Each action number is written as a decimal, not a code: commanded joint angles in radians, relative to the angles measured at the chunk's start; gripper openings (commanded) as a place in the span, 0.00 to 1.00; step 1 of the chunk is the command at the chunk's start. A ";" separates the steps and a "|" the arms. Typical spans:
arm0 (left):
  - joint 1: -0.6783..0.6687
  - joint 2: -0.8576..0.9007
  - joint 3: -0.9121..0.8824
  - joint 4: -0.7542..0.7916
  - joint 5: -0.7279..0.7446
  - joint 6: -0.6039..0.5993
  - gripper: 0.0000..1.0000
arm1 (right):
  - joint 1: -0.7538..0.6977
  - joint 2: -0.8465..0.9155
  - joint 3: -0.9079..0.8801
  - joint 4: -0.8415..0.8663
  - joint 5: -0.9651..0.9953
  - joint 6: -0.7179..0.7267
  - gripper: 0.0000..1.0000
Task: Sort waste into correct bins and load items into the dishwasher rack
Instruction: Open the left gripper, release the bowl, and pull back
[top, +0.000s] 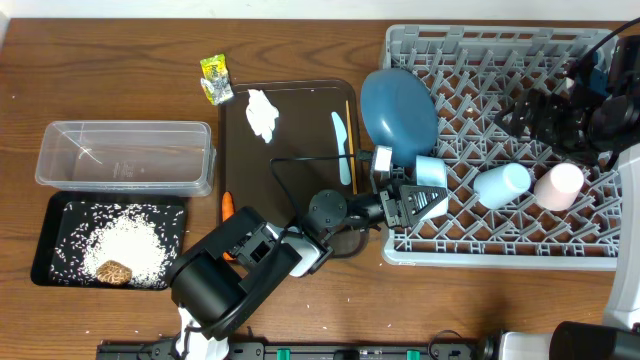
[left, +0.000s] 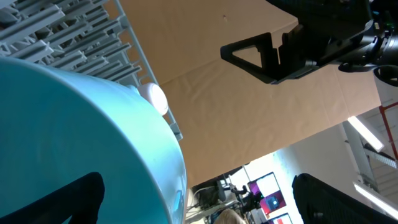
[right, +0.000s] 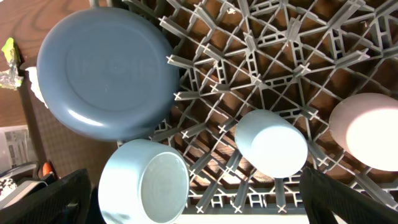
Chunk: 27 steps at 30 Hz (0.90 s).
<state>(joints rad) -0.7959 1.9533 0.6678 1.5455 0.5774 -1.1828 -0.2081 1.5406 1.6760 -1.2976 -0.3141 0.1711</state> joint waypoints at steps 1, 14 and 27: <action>-0.002 -0.018 -0.005 0.005 0.037 -0.005 0.98 | 0.004 0.002 0.003 0.000 0.003 -0.016 0.99; -0.002 -0.275 -0.006 -0.533 0.035 0.090 0.98 | 0.004 0.002 0.003 0.000 0.003 -0.019 0.99; 0.026 -0.641 -0.005 -1.156 -0.232 0.567 0.98 | 0.004 0.002 0.003 0.000 0.003 -0.020 0.99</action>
<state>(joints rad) -0.7849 1.3476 0.6579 0.4202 0.4011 -0.8276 -0.2081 1.5406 1.6760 -1.2972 -0.3141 0.1669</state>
